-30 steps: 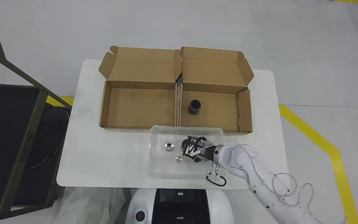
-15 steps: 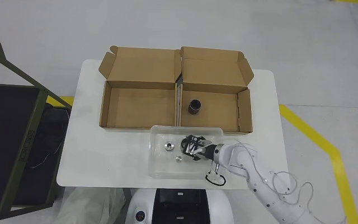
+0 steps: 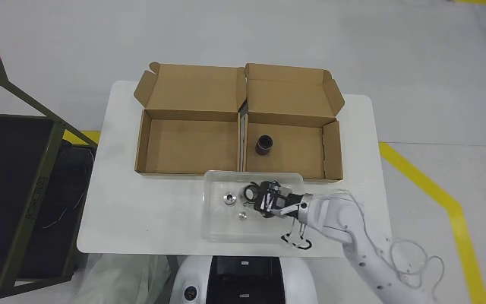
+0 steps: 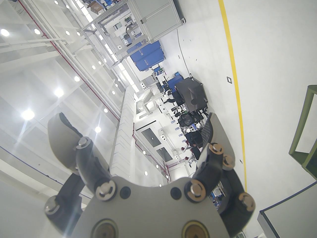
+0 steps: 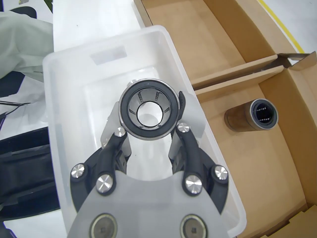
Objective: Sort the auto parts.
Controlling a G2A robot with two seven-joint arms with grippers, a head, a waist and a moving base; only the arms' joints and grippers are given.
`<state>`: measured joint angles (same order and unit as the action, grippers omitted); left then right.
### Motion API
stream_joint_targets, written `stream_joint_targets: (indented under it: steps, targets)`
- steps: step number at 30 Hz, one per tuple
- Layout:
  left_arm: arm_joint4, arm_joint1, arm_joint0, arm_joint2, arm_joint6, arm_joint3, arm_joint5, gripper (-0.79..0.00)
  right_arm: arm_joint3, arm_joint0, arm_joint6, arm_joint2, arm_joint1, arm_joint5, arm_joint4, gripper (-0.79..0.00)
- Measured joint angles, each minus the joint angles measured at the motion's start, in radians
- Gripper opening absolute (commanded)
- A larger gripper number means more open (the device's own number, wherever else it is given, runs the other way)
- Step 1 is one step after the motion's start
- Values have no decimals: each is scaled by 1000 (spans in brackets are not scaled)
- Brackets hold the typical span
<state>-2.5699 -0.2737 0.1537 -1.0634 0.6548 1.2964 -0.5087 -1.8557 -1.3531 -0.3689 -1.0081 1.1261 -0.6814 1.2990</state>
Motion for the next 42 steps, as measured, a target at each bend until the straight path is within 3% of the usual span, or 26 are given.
stream_joint_targets:
  steps: [7, 21, 34, 42]
  targets:
    - [0, 0, 0, 0, 0, 0, 0, 0, -61, -3, 39, -48, -8, -19, -64, -785]
    - [0, 0, 0, 0, 0, 0, 0, 0, -163, -10, 192, -163, -13, 46, -196, -785]
    - [0, 0, 0, 0, 0, 0, 0, 0, -174, -22, 306, -220, -17, 5, -286, -785]
    - [0, 0, 0, 0, 0, 0, 0, 0, -200, -75, 519, -313, -22, -28, -241, -785]
